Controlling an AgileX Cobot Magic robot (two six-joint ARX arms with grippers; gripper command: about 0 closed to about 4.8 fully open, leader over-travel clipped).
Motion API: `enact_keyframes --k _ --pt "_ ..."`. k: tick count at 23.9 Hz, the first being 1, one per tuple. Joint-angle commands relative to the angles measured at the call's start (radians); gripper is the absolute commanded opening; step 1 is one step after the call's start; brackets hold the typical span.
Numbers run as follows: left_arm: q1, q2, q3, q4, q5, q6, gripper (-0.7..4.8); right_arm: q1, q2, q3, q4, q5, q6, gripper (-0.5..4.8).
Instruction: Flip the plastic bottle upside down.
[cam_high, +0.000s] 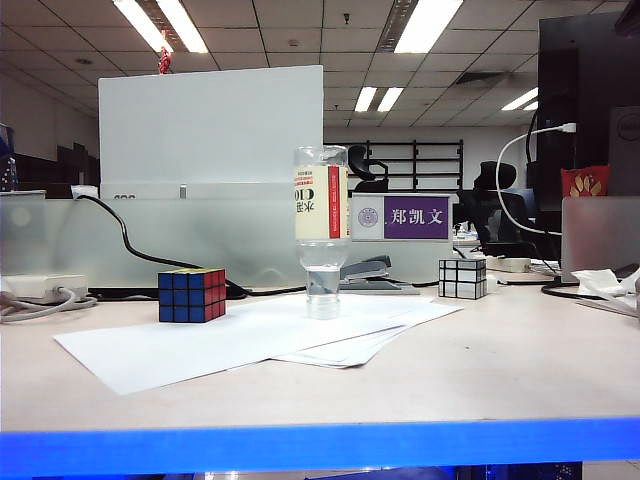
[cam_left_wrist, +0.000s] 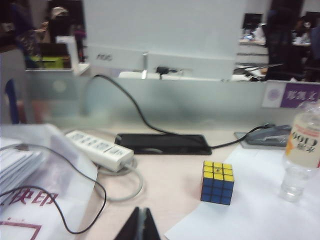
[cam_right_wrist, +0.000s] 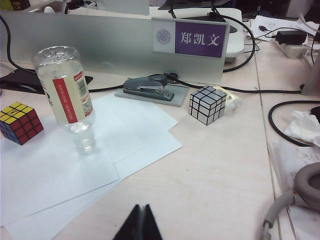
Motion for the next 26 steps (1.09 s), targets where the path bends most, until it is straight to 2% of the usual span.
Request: enact_keyframes --k 1,10,17,26 --pt "0.008 -0.002 -0.025 0.016 0.003 -0.007 -0.04 0.000 -0.002 0.005 0.012 0.000 0.001 -0.06" --pt "0.003 -0.002 -0.111 0.038 0.006 -0.024 -0.04 0.000 -0.002 0.005 0.011 0.000 0.001 -0.06" --pt "0.003 -0.002 -0.197 0.175 -0.001 -0.033 -0.04 0.000 -0.002 0.005 0.011 0.000 0.001 -0.06" --pt "0.003 -0.002 -0.273 0.249 -0.001 -0.033 -0.04 0.000 -0.002 0.005 0.011 0.000 0.001 -0.06"
